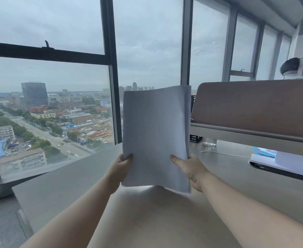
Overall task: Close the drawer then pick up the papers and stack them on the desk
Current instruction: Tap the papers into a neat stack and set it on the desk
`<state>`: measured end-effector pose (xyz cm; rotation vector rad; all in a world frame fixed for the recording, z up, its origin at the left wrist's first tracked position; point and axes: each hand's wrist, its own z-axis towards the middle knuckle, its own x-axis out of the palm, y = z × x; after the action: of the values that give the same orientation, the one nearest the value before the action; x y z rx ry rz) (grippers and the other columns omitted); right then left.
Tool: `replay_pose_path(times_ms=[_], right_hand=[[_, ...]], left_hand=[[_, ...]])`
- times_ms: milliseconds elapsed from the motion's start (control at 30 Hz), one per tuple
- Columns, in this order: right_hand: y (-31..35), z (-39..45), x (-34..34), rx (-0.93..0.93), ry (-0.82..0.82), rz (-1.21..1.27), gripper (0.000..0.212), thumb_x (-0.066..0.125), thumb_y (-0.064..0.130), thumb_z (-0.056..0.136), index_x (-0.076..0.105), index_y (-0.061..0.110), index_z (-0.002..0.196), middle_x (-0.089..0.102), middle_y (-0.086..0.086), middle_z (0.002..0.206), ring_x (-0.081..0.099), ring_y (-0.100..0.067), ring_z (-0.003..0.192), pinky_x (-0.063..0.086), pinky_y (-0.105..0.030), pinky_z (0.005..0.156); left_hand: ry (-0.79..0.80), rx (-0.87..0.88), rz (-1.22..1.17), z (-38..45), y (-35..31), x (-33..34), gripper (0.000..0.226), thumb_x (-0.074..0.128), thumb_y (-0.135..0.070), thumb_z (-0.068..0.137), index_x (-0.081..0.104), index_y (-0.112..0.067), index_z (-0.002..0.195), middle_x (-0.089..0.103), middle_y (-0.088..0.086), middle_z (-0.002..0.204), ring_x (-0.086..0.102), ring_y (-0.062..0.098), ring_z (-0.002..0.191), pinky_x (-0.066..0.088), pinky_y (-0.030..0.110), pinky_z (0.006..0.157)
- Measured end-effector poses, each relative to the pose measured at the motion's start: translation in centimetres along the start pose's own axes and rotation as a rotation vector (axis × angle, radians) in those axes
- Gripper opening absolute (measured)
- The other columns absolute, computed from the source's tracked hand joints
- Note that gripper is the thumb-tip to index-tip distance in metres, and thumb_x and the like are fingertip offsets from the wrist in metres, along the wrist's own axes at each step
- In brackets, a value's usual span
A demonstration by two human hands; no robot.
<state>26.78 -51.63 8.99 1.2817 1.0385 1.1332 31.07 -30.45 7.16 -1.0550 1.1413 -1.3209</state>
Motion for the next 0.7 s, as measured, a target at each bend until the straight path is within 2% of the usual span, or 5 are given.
replay_pose_path(times_ms=[100,200,367,533,700], right_hand=[[0.2,-0.2,-0.7,0.007,-0.017,-0.055,0.019,0.066,0.021,0.087,0.062,0.011,0.104,0.068,-0.005,0.097,0.062,-0.023,0.093,0.048,-0.032,0.089],[-0.8,-0.4,-1.1,0.086,-0.054,-0.081,0.01,0.062,0.02,0.09,0.059,0.012,0.094,0.064,-0.007,0.093,0.061,-0.026,0.096,0.048,-0.036,0.094],[-3.4,-0.2,-1.2,0.221,-0.159,-0.142,0.038,0.058,0.024,0.087,0.064,-0.003,0.113,0.069,-0.016,0.109,0.066,-0.037,0.102,0.051,-0.051,0.096],[-3.4,0.3,-0.9,0.27,-0.183,-0.234,0.028,0.047,0.02,0.095,0.054,0.005,0.118,0.06,-0.008,0.116,0.058,-0.029,0.109,0.041,-0.027,0.096],[-3.4,1.0,-0.4,0.251,-0.225,-0.389,0.051,0.049,0.026,0.092,0.041,0.003,0.137,0.054,-0.009,0.135,0.053,-0.031,0.121,0.043,-0.032,0.098]], left_hand=[[0.037,-0.028,0.053,0.7,-0.1,-0.5,0.017,0.05,-0.024,0.094,0.064,-0.015,0.094,0.066,0.013,0.095,0.062,0.028,0.085,0.049,0.046,0.091],[0.071,-0.104,0.169,1.2,0.2,-0.1,0.025,0.044,-0.026,0.096,0.065,-0.014,0.089,0.069,0.009,0.085,0.065,0.024,0.074,0.054,0.038,0.078],[-0.019,-0.145,0.569,3.0,1.7,1.0,0.031,0.05,-0.033,0.091,0.064,-0.005,0.09,0.064,0.013,0.092,0.059,0.028,0.085,0.044,0.033,0.075],[-0.078,-0.103,0.752,4.5,2.7,1.7,0.019,0.054,-0.026,0.089,0.063,-0.012,0.08,0.064,0.009,0.087,0.06,0.027,0.088,0.046,0.032,0.079],[-0.108,-0.07,0.844,5.2,3.8,1.2,0.028,0.047,-0.025,0.089,0.071,-0.01,0.089,0.071,0.013,0.102,0.062,0.031,0.096,0.049,0.036,0.085]])
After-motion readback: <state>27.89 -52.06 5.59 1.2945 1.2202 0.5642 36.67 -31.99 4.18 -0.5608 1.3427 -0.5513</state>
